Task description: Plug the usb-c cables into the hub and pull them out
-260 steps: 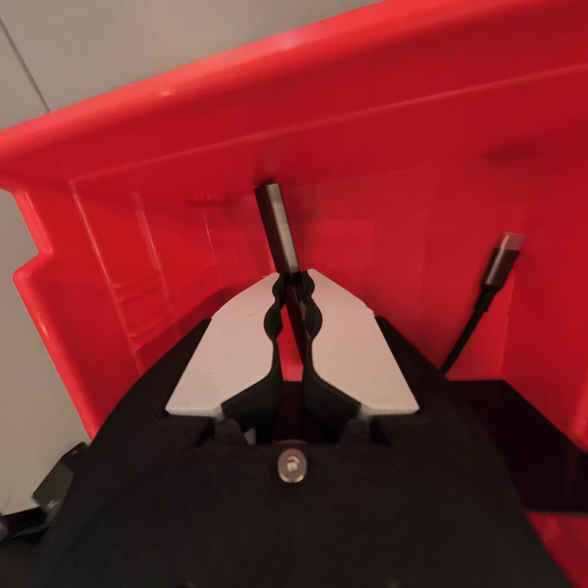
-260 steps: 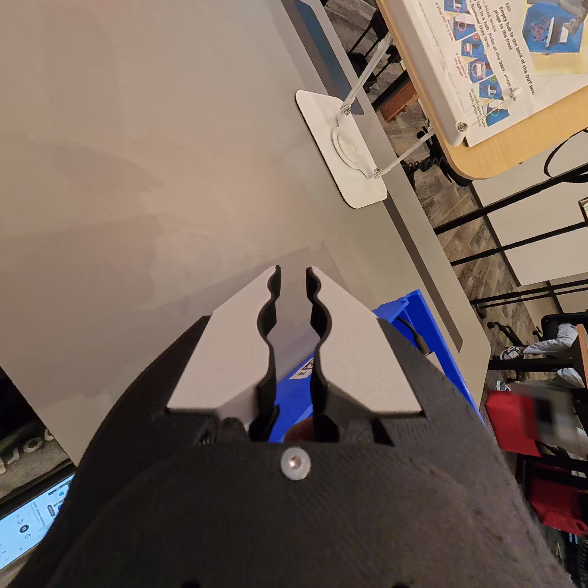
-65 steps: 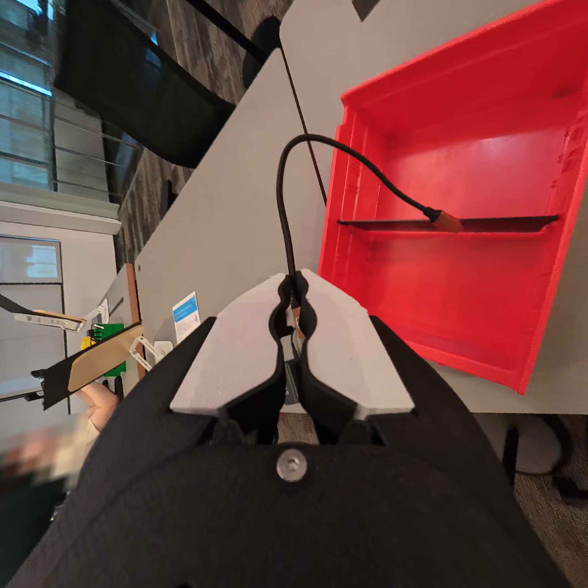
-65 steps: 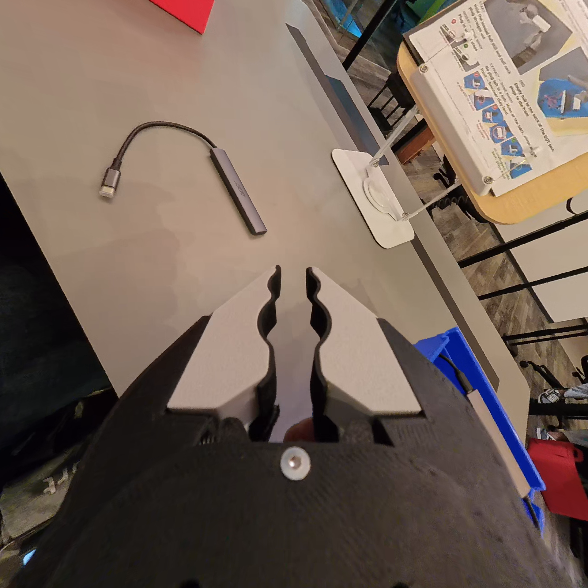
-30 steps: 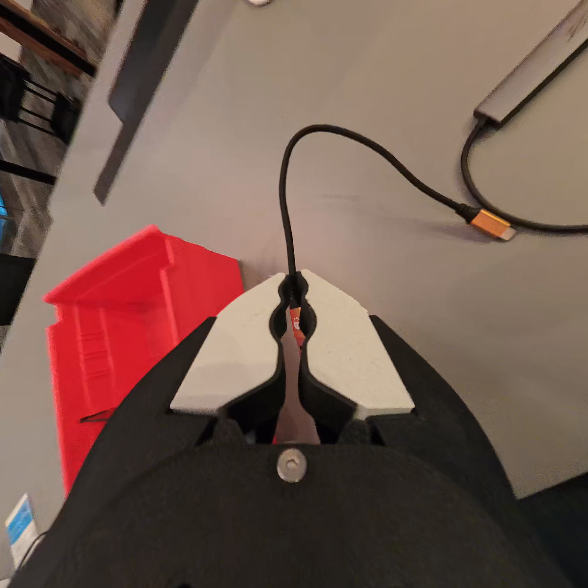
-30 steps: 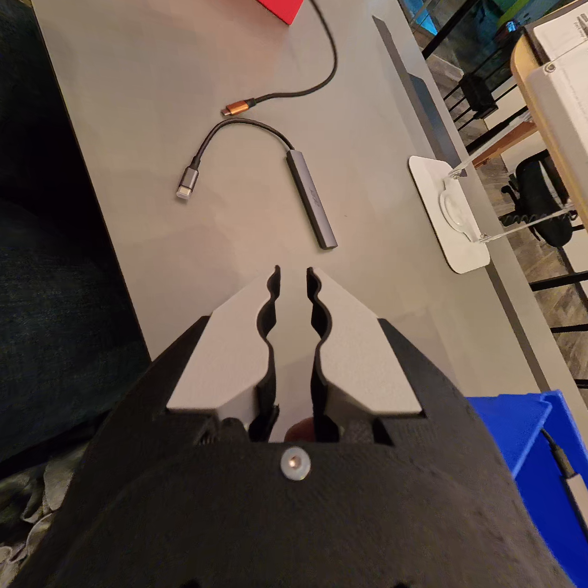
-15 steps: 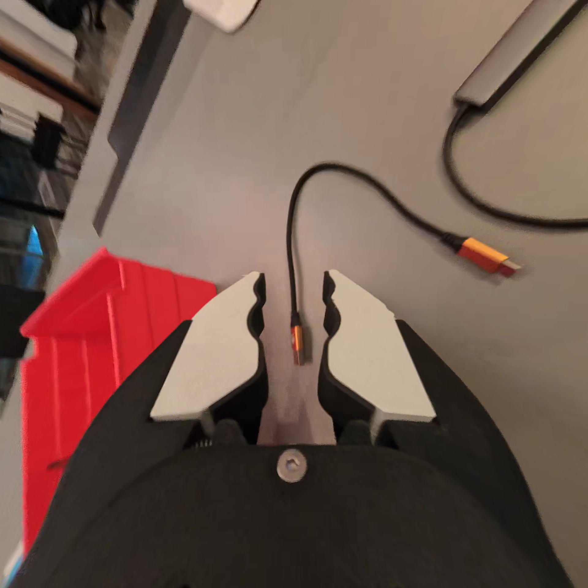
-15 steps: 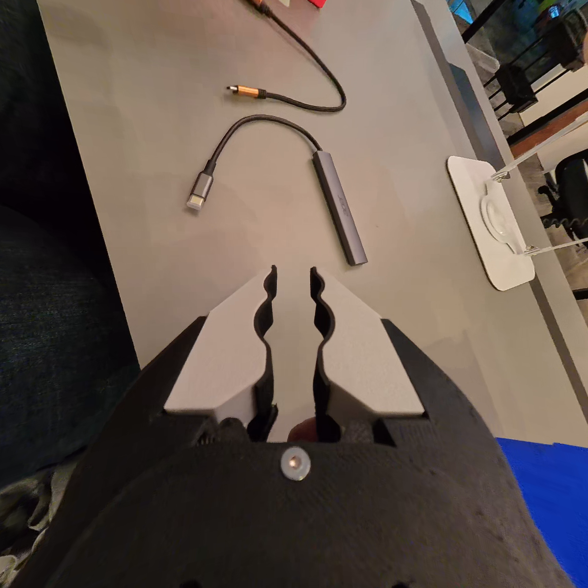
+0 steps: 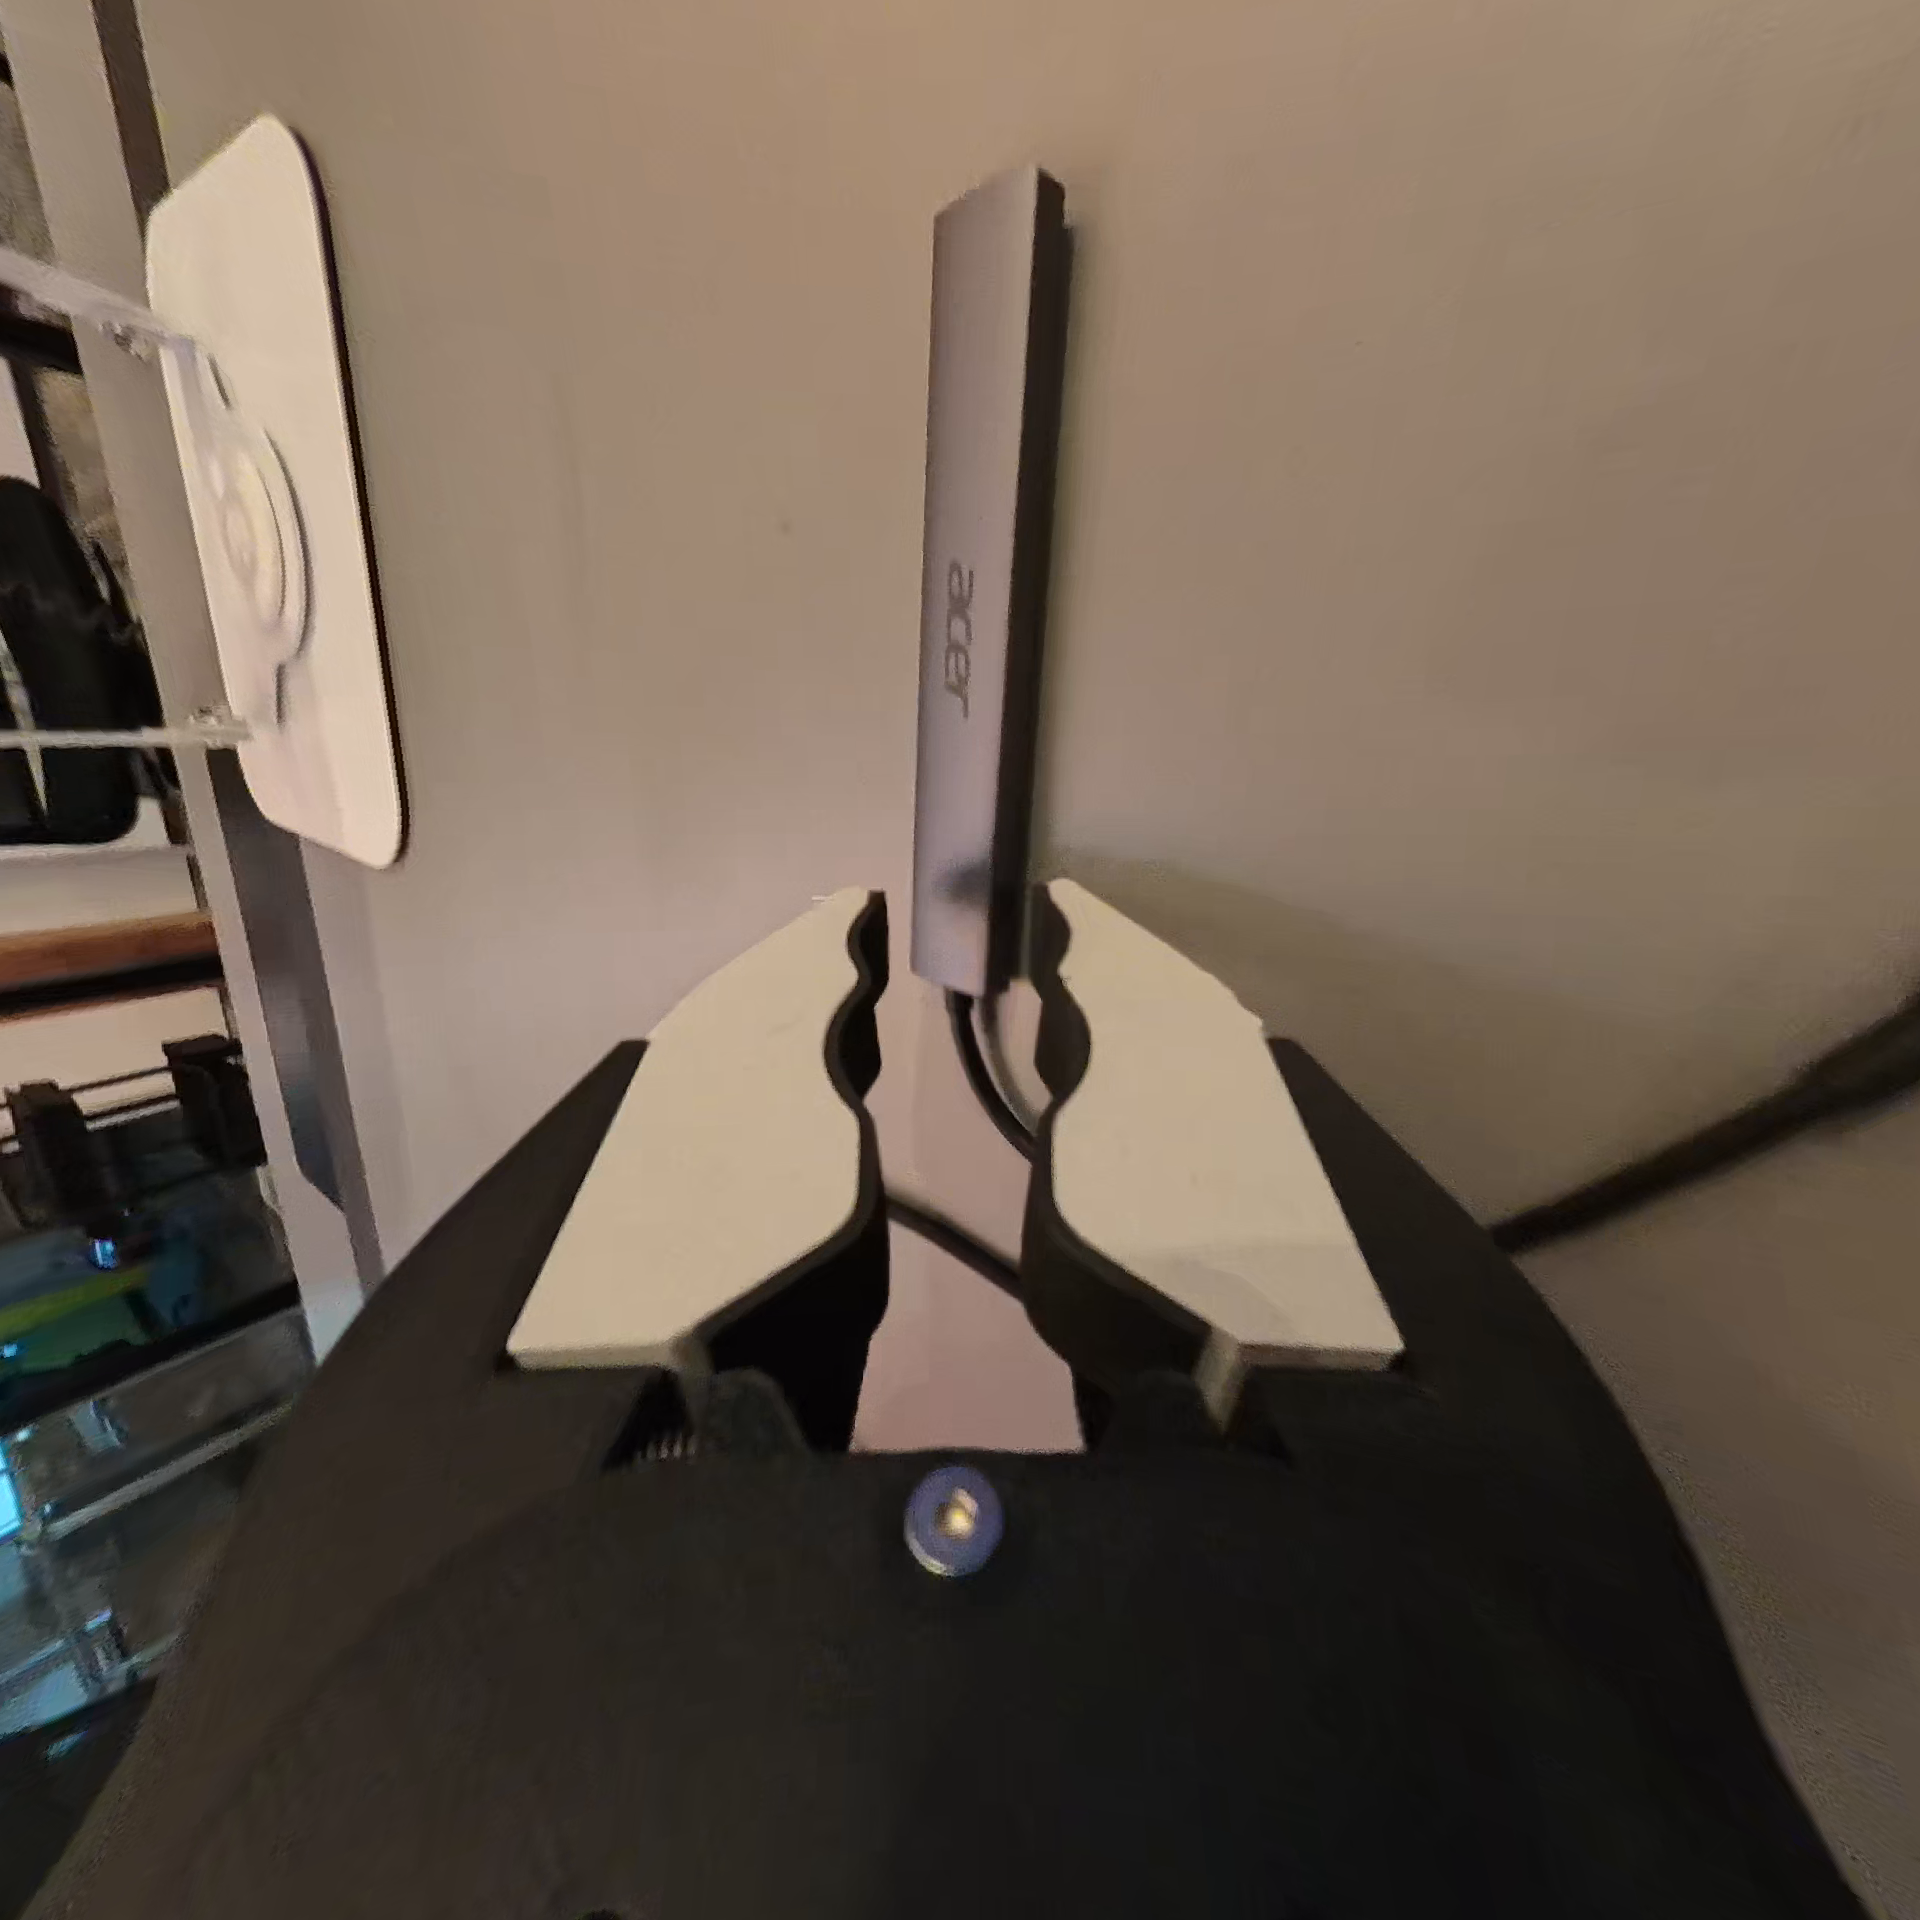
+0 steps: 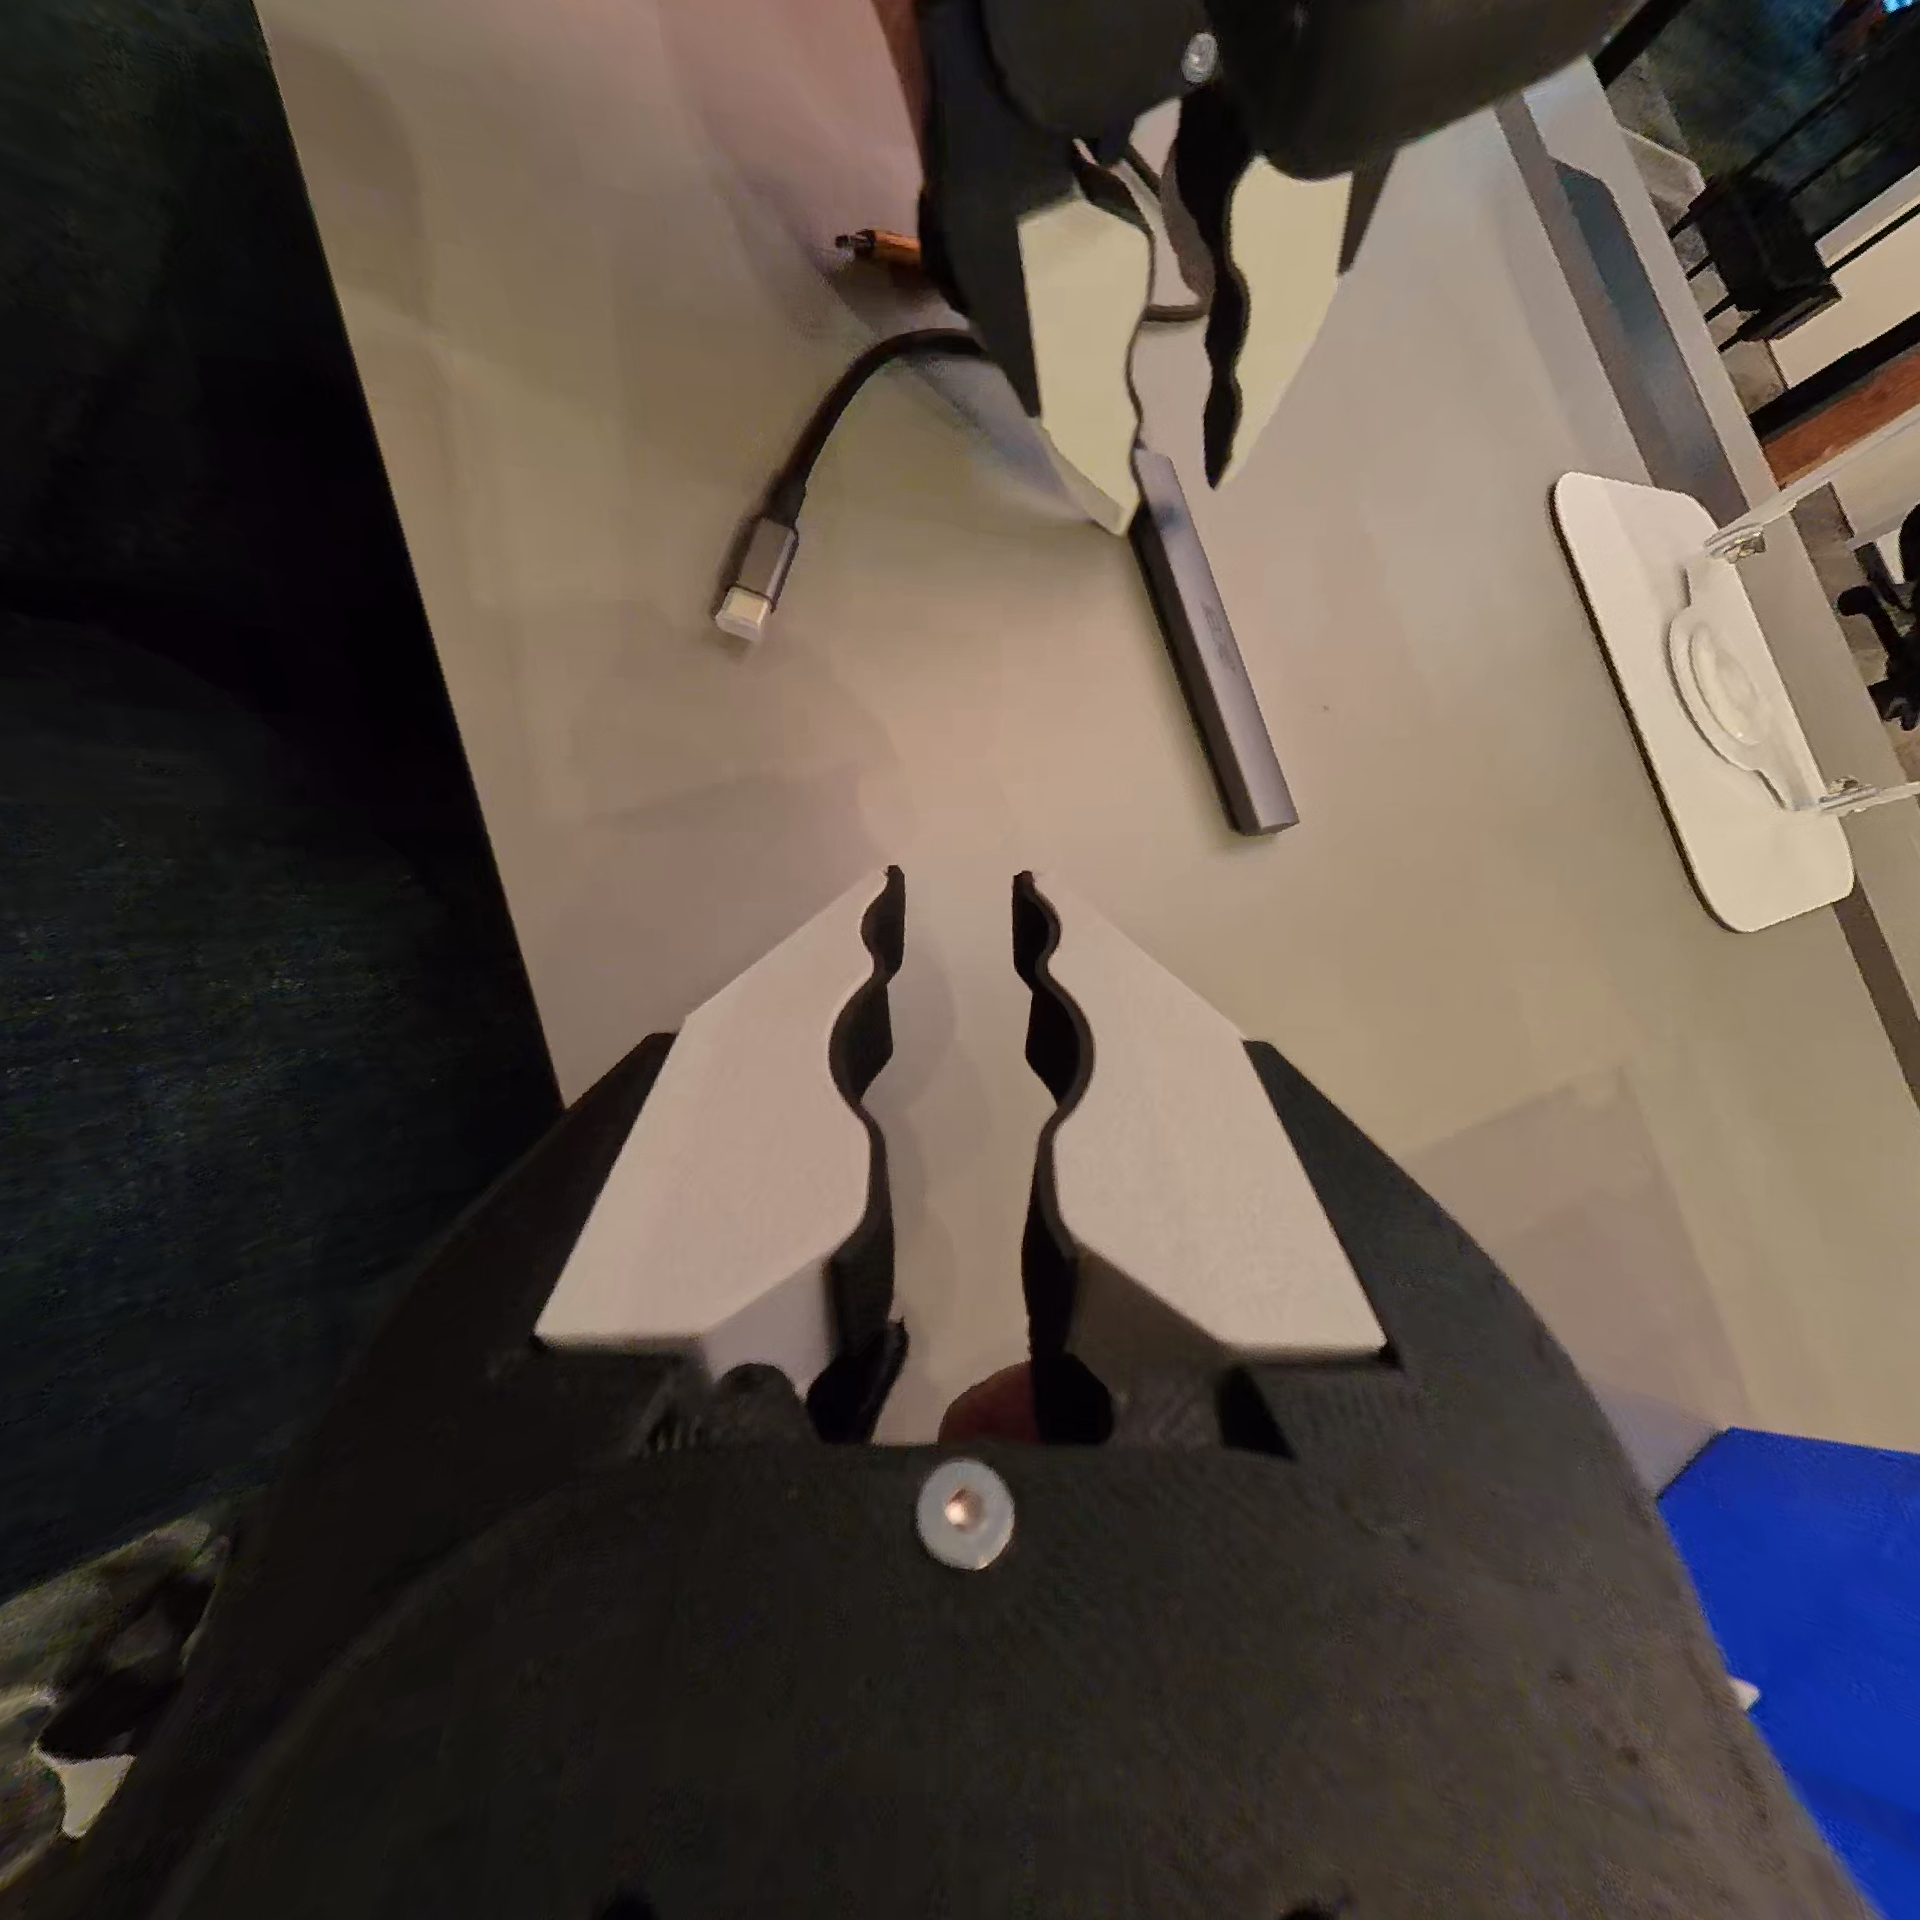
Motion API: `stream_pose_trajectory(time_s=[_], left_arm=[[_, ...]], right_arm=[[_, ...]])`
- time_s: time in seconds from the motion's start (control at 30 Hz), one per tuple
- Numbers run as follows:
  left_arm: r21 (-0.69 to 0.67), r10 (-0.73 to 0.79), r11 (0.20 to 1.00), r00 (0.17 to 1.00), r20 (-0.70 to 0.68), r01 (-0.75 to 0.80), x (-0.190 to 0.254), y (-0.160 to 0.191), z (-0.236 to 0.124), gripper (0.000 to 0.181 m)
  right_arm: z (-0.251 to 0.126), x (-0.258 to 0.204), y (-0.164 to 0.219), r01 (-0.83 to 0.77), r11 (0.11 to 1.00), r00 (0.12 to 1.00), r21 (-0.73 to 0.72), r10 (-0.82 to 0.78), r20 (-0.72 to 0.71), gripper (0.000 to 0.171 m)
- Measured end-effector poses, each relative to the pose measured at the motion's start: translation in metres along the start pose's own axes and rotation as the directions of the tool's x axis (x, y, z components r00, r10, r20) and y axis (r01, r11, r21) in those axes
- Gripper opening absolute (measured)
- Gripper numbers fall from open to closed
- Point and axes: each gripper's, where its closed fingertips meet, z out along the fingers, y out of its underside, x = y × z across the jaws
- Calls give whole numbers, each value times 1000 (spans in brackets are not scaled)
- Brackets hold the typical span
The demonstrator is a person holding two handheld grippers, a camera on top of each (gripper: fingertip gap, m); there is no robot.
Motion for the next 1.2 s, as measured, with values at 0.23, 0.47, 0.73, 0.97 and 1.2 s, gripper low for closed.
stream_pose_trajectory(time_s=[0.23, 0.47, 0.73, 0.97, 1.2], left_arm=[[22, -51, 998, 977, -206, 57, 4, -11, 7, 18], [62, -56, 995, 966, -252, 74, 2, -14, 10, 17], [72, -132, 985, 948, -290, 159, -1, -15, 6, 10], [95, -257, 946, 895, -364, 310, -3, -19, 3, 8], [90, -309, 922, 857, -412, 376, 2, -21, -2, 8]], right_arm=[[0, -2, 0, -6, 1000, 1000, 7, 6, 6, 18], [4, -3, -4, -3, 1000, 1000, 11, 3, 10, 18], [5, 1, -2, -6, 1000, 1000, 4, 6, 3, 18], [17, 13, -6, -17, 1000, 999, 16, 18, -34, 24], [31, 42, -8, 46, 999, 986, -11, -48, -159, 34]])
